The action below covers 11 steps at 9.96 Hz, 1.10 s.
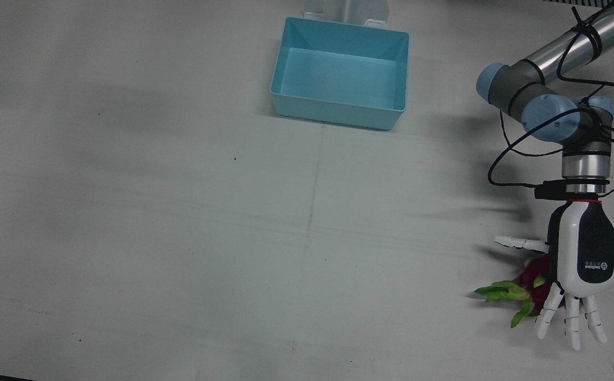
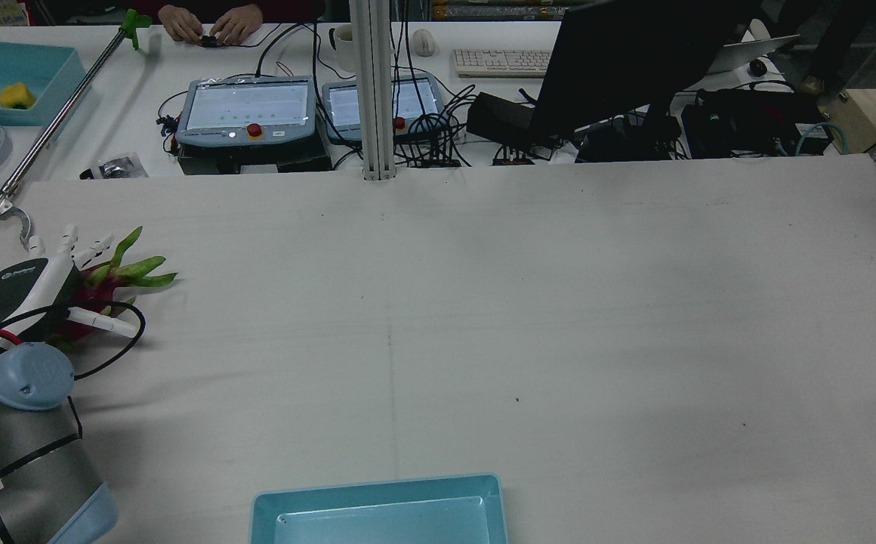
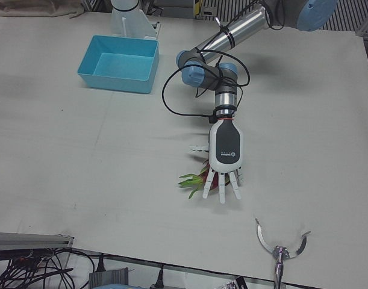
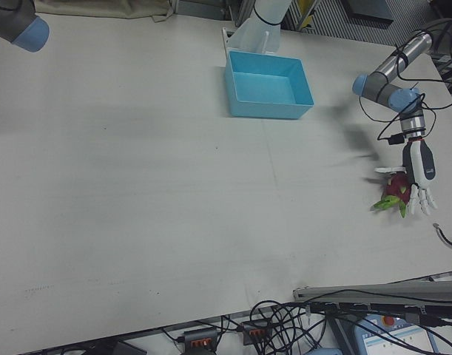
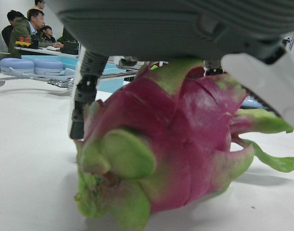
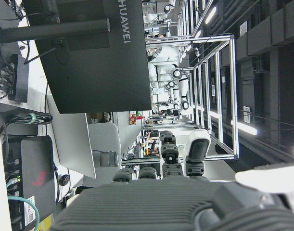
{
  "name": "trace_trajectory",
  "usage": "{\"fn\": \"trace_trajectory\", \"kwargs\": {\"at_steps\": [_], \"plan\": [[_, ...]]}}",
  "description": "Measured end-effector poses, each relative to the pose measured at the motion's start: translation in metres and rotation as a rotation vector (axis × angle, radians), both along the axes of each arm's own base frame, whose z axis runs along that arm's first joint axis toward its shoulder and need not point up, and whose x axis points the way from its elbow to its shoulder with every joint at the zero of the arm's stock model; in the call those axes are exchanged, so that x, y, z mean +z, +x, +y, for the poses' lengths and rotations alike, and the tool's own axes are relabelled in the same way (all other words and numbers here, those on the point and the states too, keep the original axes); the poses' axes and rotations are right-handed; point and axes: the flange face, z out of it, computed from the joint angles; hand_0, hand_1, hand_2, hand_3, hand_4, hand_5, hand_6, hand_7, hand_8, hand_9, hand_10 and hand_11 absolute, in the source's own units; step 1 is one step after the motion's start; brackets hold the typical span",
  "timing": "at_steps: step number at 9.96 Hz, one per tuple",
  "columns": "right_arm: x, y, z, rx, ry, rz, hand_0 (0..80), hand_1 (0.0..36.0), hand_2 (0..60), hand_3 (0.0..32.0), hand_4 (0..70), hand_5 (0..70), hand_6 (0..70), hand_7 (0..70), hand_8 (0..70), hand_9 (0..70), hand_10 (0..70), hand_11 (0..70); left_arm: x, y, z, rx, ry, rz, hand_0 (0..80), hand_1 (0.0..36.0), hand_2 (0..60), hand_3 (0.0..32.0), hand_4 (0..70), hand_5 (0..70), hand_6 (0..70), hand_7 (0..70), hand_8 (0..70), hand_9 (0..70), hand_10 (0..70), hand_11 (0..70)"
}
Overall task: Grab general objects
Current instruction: 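Position the left hand's fingers around the dragon fruit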
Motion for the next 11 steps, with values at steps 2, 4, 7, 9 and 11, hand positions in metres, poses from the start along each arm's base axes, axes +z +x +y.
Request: {"fn": "trace_trajectory", "kwargs": {"at_steps": [2,4,7,9,11], "plan": [[0.000,0.000,0.000,0.000,0.000,0.000,0.0,0.0,0.0,0.0,0.0,0.0,0.0,0.0,0.0,0.0,0.0,0.0,0.000,0.001,0.002,-0.004,-0.001,-0.006,45.5,8.9,0.0,32.0,0.0,14.5,0.0,6.6,0.8,0.0,12.8,19.7],[0.000,0.000,0.000,0.000,0.000,0.000,0.0,0.0,0.0,0.0,0.0,0.0,0.0,0.0,0.0,0.0,0.0,0.0,0.000,0.001,0.002,-0.005,-0.002,-0.008,45.6,9.4,0.0,32.0,0.0,13.4,0.0,5.6,0.0,0.0,9.6,15.0],[0.000,0.000,0.000,0.000,0.000,0.000,0.0,0.0,0.0,0.0,0.0,0.0,0.0,0.0,0.0,0.0,0.0,0.0,-0.001,0.003,0.002,-0.003,-0.003,-0.010,45.6,9.0,0.0,32.0,0.0,14.9,0.0,9.4,0.5,0.4,13.0,19.8],[0.000,0.000,0.000,0.000,0.000,0.000,0.0,0.0,0.0,0.0,0.0,0.0,0.0,0.0,0.0,0.0,0.0,0.0,-0.001,0.009,0.005,0.007,-0.004,-0.013,45.6,9.2,0.0,30.6,0.0,12.3,0.0,6.9,0.0,0.0,5.7,9.1],[0.000,0.000,0.000,0.000,0.000,0.000,0.0,0.0,0.0,0.0,0.0,0.0,0.0,0.0,0.0,0.0,0.0,0.0,0.001,0.012,0.006,0.012,-0.006,-0.019,45.8,10.5,0.0,32.0,0.0,0.1,0.0,0.0,0.0,0.0,0.0,0.0]]}}
